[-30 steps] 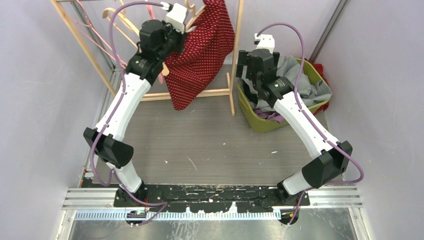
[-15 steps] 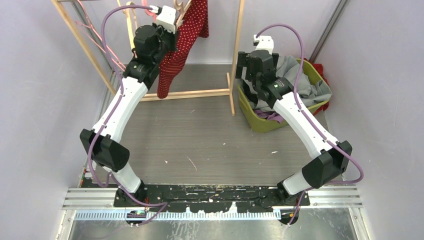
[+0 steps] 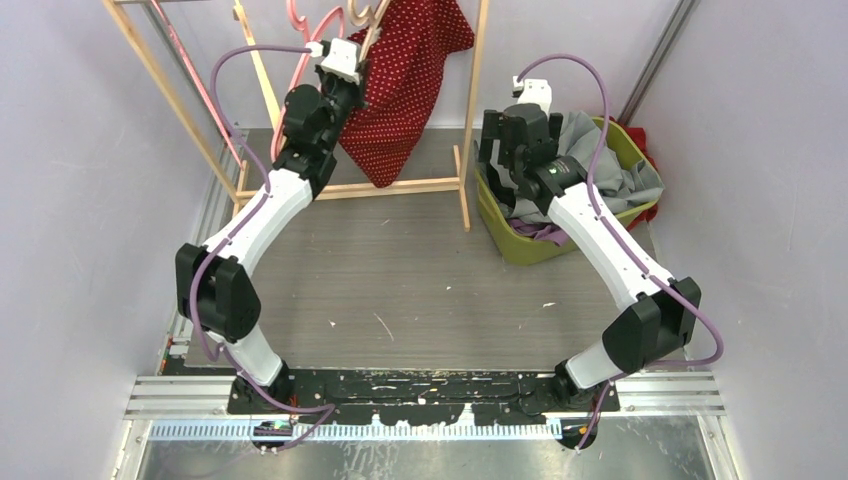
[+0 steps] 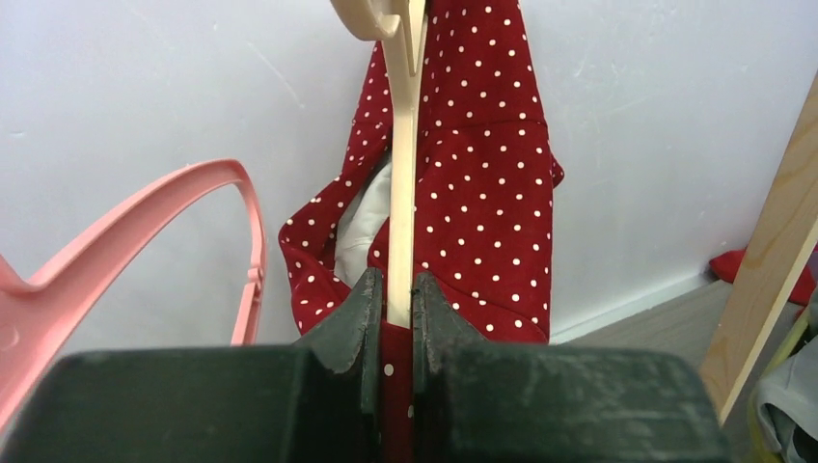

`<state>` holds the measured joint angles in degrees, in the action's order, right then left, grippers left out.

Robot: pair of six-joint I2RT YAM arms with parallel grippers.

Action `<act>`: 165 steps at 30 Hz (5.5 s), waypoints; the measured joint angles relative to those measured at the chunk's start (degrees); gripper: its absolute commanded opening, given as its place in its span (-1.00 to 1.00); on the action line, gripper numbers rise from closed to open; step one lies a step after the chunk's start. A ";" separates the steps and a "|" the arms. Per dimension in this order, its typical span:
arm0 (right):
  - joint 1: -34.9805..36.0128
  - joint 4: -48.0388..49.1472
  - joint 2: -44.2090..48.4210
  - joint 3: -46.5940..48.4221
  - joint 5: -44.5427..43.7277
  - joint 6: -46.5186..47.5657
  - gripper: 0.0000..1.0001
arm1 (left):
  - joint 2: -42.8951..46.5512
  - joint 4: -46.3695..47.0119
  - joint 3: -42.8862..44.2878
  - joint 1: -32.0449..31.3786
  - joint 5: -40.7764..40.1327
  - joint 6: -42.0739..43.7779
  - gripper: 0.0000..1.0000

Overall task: Remove the skirt from the hanger
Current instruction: Pick up the hanger from the clothesline, then remove the skirt from the hanger.

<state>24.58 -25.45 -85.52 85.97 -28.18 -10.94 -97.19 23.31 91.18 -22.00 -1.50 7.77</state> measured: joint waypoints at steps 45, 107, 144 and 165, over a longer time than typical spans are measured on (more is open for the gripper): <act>4.63 -8.63 0.94 2.69 8.83 12.48 0.96 | 40.28 -41.86 -19.69 2.03 19.23 12.07 -1.00; 16.02 -11.19 -10.49 20.83 12.90 16.74 -0.98 | 52.52 -61.92 -21.51 1.95 20.52 16.94 -1.00; 1.36 -4.11 -15.28 12.28 51.95 9.22 -0.98 | 50.40 -64.83 -19.71 0.63 17.99 19.96 -1.00; 5.16 27.67 -3.15 12.59 64.85 -28.02 -0.98 | 55.25 -58.36 -21.16 1.18 18.99 14.95 -1.00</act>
<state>29.74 2.22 -88.66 98.56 36.67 -38.96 -41.93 -35.05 70.02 -20.82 17.50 22.72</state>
